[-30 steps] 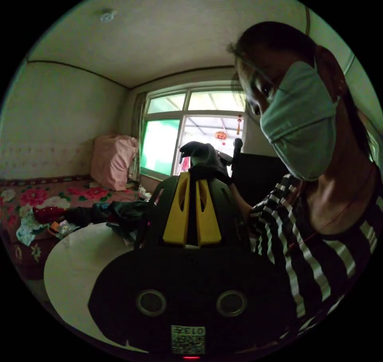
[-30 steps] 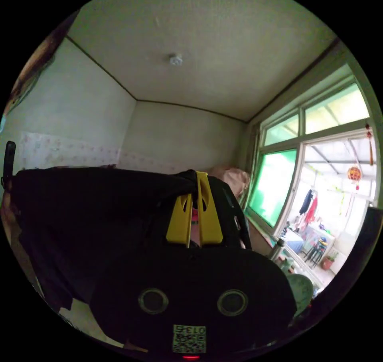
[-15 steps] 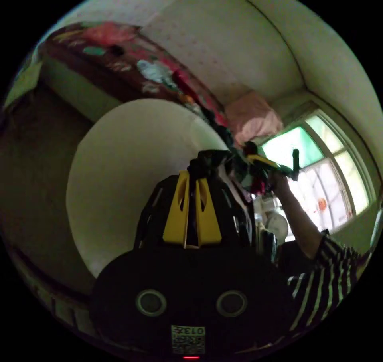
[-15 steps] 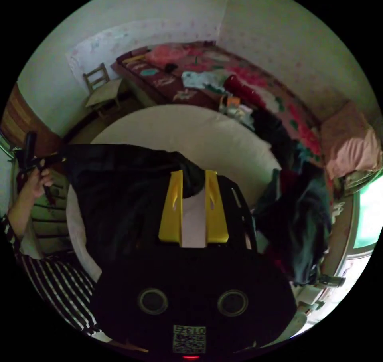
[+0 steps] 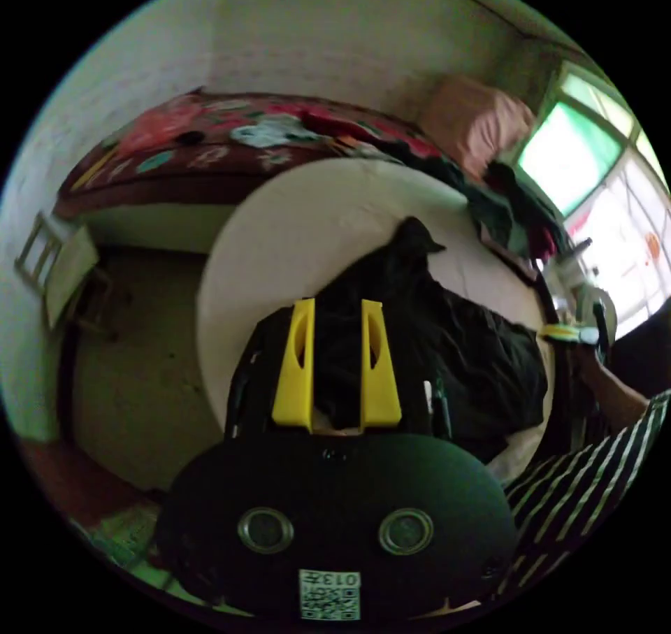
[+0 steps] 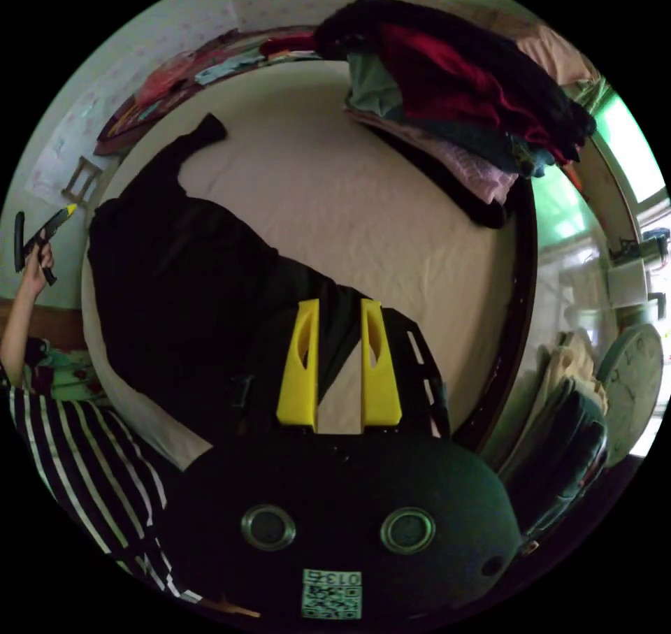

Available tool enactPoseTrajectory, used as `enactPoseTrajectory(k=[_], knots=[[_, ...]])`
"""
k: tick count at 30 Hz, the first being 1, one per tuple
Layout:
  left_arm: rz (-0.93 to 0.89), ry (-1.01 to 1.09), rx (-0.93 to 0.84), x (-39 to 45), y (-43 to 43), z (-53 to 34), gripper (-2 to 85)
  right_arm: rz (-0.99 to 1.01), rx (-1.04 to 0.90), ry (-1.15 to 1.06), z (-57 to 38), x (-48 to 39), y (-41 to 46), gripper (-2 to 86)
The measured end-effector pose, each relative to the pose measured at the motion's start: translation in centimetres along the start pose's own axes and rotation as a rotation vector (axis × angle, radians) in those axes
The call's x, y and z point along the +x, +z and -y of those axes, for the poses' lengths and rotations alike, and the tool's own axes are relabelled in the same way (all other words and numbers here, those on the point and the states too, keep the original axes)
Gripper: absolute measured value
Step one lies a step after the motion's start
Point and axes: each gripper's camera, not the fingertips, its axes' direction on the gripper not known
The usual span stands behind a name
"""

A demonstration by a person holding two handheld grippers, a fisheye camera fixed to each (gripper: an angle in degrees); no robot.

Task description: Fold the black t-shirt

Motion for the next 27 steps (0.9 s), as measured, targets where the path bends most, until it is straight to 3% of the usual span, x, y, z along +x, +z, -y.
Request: enactPoseTrajectory(k=[9, 13, 16, 20, 27], knots=[[-0.013, 0.318, -0.181, 11.6, 12.6, 9.7, 11.9, -0.027, -0.055, 0.025, 2.2, 0.6, 4.9, 10.1], [0.075, 0.366, -0.253, 14.2, 16.3, 11.7, 12.9, -0.070, -0.061, 0.005, 2.3, 0.2, 5.6, 4.4], [0.152, 0.386, -0.299, 15.1, 18.3, 12.4, 10.4, -0.139, -0.034, -0.041, 2.1, -0.4, 5.6, 3.0], [0.113, 0.358, -0.344, 15.7, 19.3, 13.2, 2.7, -0.187, -0.016, -0.078, 2.0, -0.6, 5.6, 2.4], [0.151, 0.419, -0.073, 17.3, 13.7, 15.1, 2.0, -0.359, 0.259, -0.043, 3.0, 1.4, -0.1, 2.4]])
